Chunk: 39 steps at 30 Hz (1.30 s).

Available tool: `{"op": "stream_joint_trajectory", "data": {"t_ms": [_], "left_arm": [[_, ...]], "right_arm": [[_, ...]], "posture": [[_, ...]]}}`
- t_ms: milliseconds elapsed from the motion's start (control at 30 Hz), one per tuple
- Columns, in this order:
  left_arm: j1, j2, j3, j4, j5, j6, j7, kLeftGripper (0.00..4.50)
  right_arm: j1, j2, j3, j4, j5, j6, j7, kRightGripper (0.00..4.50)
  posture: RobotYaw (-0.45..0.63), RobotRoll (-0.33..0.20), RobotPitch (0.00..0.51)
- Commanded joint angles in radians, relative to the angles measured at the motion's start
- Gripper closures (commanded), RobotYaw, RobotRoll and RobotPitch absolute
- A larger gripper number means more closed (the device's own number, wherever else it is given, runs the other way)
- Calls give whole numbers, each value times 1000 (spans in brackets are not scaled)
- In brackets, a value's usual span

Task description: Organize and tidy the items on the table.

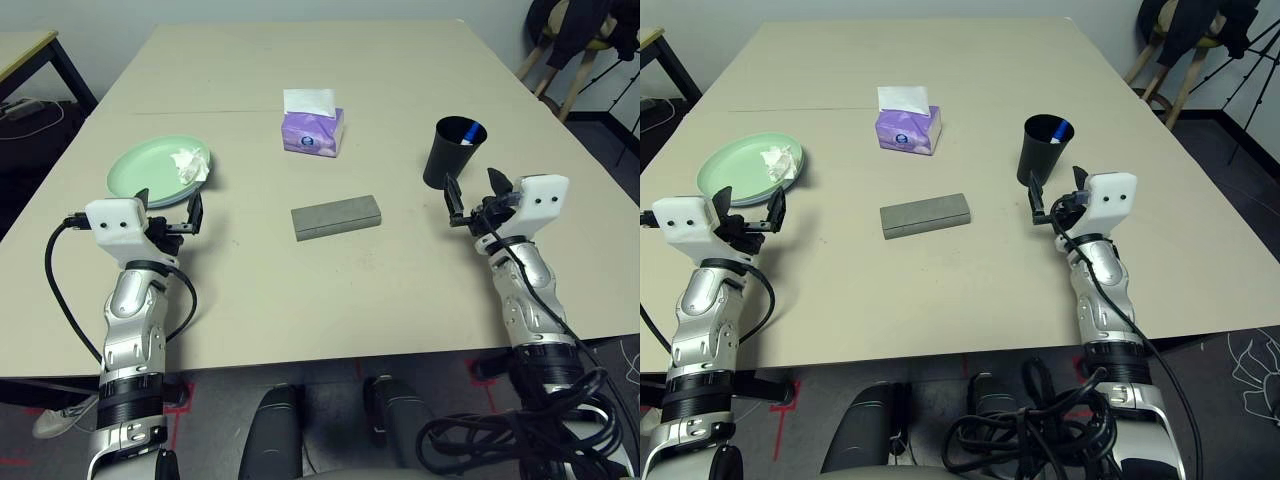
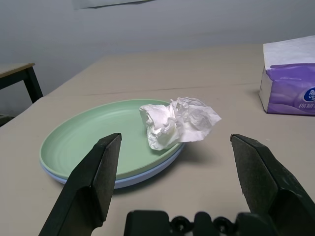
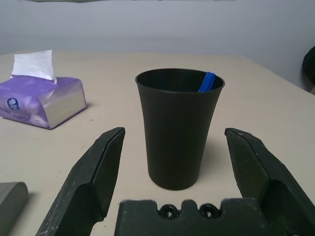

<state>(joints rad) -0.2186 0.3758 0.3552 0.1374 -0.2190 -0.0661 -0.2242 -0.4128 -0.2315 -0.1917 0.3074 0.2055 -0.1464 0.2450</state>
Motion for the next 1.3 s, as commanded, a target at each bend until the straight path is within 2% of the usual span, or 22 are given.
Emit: {"op": "stream_joint_trajectory", "data": {"t_ms": [33,367,767,1300], "left_arm": [[17,4,12,8,-5,29,16,0],[-13,3,11,16,-4,61,35,0],[-58,-4,-1,42,-3,71,33,0],[-45,9,7,58,0,79,22,0]], "right_arm": [[-9,-5,-15,32,0,-7,-10,30],[-26,-6,-12,28,5,12,-13,30],[-17,-13,-9,30,2,16,-8,30],[6,8,10,-9,-1,35,-15,30]], "posture": [[83,0,100],[50,0,111],[61,0,107],[50,0,104]]}}
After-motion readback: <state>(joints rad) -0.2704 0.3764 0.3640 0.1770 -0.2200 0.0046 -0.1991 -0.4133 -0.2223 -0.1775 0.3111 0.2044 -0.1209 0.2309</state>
